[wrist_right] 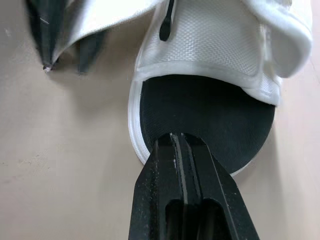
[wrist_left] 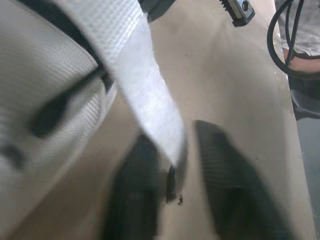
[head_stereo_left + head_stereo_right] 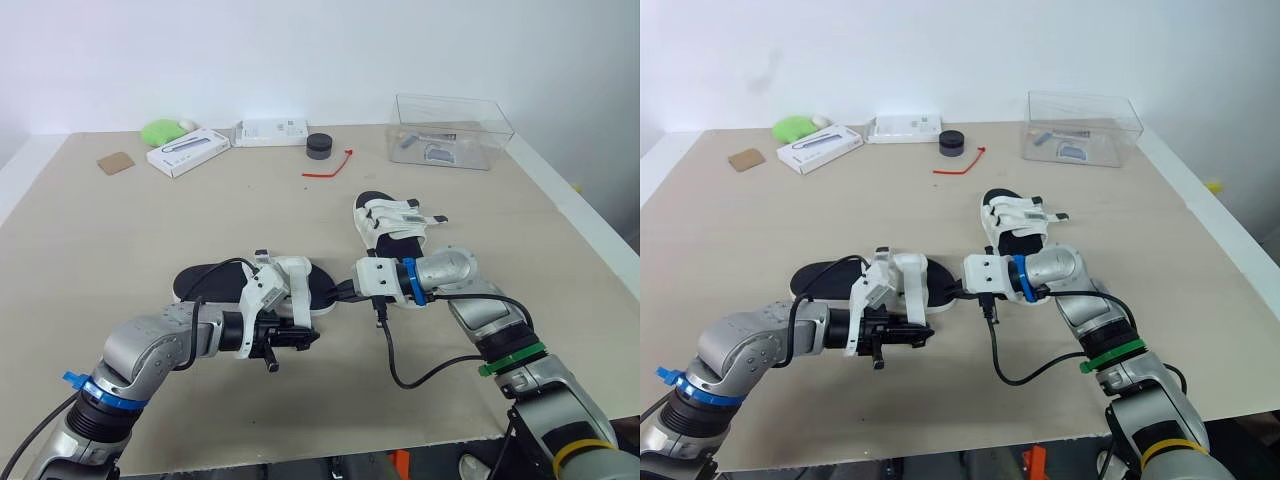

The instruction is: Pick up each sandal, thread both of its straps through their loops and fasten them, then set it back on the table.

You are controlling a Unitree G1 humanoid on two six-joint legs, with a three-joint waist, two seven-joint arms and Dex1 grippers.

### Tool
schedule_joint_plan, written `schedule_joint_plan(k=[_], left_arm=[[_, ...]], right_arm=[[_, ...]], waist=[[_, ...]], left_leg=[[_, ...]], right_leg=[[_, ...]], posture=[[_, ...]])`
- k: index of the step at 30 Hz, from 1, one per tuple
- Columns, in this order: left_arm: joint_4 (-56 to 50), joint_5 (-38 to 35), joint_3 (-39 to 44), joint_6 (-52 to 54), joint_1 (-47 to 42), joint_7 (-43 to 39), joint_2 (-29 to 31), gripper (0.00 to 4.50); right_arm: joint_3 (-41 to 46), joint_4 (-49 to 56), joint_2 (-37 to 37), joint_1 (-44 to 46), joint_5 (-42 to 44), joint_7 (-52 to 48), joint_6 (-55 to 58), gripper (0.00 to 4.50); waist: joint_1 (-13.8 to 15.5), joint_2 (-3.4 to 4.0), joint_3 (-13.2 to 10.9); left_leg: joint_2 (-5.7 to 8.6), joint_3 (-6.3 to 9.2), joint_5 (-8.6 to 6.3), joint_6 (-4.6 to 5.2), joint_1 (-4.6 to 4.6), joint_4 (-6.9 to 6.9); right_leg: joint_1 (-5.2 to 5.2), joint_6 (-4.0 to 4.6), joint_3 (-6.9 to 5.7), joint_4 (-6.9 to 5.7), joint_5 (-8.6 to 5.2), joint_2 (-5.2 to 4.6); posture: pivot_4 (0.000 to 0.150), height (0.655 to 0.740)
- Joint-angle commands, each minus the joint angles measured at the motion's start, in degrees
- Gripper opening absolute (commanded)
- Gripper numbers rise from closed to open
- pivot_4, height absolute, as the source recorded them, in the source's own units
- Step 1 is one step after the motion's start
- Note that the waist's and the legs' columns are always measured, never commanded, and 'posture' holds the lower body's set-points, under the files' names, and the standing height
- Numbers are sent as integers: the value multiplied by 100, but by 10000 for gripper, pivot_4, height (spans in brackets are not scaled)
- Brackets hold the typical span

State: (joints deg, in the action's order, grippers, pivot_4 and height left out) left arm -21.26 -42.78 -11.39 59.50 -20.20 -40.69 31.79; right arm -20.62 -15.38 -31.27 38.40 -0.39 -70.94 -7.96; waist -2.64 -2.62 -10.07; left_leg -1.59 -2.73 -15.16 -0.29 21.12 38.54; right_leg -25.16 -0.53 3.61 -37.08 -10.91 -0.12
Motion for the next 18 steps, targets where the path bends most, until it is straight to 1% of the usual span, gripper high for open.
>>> schedule_joint_plan(k=[1,3,6,7,8,9,10,13,16,18], left_arm=[[-79,-441,426,285,-112,-143,25,146],[-102,-832,667,503,-149,-424,189,146],[132,-2076,1284,1289,-491,-1350,821,146],[295,-2366,1451,1460,-672,-1563,970,146],[506,-2517,1539,1565,-878,-1641,1039,146],[693,-2520,1572,1567,-1058,-1635,1033,146],[907,-2432,1585,1507,-1253,-1572,972,146],[1953,-1593,1331,944,-2045,-1336,641,146],[2588,-751,725,324,-2454,-1702,566,146],[2910,-378,388,124,-2651,-1885,463,146]], right_arm=[[-47,-41,-107,-60,-159,-18,56,0],[-41,-50,-122,-53,-158,-27,51,0],[-27,-83,-143,-23,-158,-45,39,0],[-24,-94,-143,-12,-158,-47,38,0],[-25,-108,-140,0,-161,-46,32,0],[-26,-117,-138,7,-164,-44,28,0],[-29,-133,-134,20,-166,-41,22,0],[-43,-174,-120,53,-169,-34,2,0],[-53,-213,-97,89,-176,-23,-5,0],[-53,-230,-90,102,-187,-15,-13,0]], waist=[[-1,0,0],[-1,0,0],[-4,-2,-1],[-4,-3,-2],[-2,-3,-2],[3,-2,-2],[11,-2,-2],[22,-4,-1],[12,-5,-1],[10,-4,-1]], left_leg=[[0,0,0,0,0,0],[0,0,0,0,0,0],[-2,0,0,0,3,-1],[-2,2,0,0,4,0],[-3,4,1,0,6,0],[-2,7,1,0,6,0],[2,12,1,-1,5,0],[16,21,1,-1,6,1],[21,28,0,-2,17,0],[21,36,-4,-7,18,-1]], right_leg=[[0,0,0,0,0,0],[-1,0,0,0,0,0],[-3,2,-2,-1,-1,2],[-5,2,-5,-1,-1,4],[-6,2,-8,-1,-2,5],[-4,3,-10,0,-2,4],[-2,3,-14,0,-3,1],[8,-4,-19,10,-5,-13],[5,-8,-19,15,-5,-16],[2,-10,-16,14,-12,-15]], posture=[[1500,7400],[1500,7400],[1500,7400],[1500,7400],[1500,7400],[1500,7400],[1500,7400],[1500,7400],[1500,7400],[1500,7400]])
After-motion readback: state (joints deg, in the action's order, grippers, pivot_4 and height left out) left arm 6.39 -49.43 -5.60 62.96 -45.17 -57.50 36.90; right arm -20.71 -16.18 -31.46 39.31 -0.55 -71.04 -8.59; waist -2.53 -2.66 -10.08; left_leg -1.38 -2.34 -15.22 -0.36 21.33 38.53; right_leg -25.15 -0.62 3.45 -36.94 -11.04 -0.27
